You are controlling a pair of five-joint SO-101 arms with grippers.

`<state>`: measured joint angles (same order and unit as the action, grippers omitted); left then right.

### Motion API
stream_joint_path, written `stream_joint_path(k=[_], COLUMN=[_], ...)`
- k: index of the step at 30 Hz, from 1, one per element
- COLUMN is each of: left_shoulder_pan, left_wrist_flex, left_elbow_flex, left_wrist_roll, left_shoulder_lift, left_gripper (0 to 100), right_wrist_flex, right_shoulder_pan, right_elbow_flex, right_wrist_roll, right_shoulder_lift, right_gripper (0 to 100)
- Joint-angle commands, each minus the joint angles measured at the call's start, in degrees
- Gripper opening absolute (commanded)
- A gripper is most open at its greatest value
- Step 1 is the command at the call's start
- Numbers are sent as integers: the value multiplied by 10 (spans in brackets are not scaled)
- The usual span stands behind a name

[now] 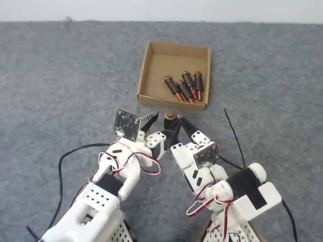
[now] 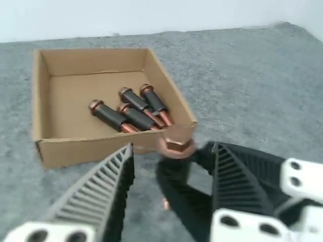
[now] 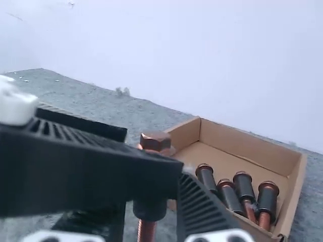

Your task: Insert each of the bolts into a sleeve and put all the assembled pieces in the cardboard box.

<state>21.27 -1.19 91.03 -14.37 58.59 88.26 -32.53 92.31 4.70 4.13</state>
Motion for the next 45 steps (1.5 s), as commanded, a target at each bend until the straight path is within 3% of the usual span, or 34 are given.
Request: stream_joint_path(k=[1,32,38,45], left_shoulder_pan=[-26,-45,-86,-37], left_wrist_flex=[-4,0,-3,-3], left_elbow_flex=[-7,5,-7,-7], left_wrist_roll=[5,6,-3,-49], left_shoulder_lift=[14,15,15,15], left_gripper=[232,235,235,235], right_wrist_flex=[16,14,15,15], right_shoulder_pan=[10,10,10,10], right_elbow_flex=[-13,-19,-19,-19], right_wrist_roll=[7,7,7,7], right_shoulder_lift=[-9,-9,-9,-9], right_gripper=[6,6,6,6])
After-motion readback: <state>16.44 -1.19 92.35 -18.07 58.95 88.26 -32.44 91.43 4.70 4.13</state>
